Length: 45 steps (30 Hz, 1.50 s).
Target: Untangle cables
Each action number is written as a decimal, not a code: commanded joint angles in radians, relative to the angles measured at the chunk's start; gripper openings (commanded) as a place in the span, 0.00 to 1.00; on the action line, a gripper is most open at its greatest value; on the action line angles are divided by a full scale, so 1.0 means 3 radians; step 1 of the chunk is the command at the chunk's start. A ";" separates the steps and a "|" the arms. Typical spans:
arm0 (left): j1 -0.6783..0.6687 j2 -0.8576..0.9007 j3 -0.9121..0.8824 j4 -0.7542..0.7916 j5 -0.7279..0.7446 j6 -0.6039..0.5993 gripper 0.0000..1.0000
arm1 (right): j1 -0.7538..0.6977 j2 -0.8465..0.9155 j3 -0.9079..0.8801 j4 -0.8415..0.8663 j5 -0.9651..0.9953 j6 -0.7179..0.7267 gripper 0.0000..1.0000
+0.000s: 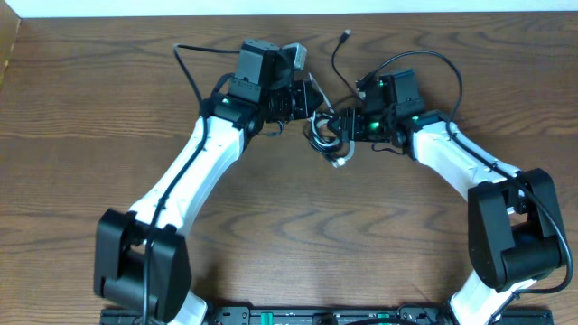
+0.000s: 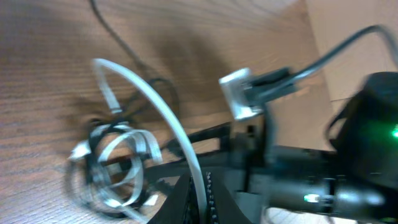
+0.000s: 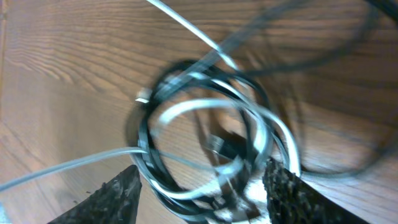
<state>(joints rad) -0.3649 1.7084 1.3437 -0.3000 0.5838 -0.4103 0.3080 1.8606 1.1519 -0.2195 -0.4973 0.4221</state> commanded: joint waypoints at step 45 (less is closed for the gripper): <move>0.0526 -0.1293 0.0074 0.0660 0.0460 -0.0286 0.07 | 0.0272 0.0801 0.0060 0.0397 0.0244 0.0914 0.38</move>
<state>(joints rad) -0.2646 1.4414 1.3350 -0.1524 0.7025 -0.4721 0.3912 2.0544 1.1843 -0.0731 -0.4900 0.6758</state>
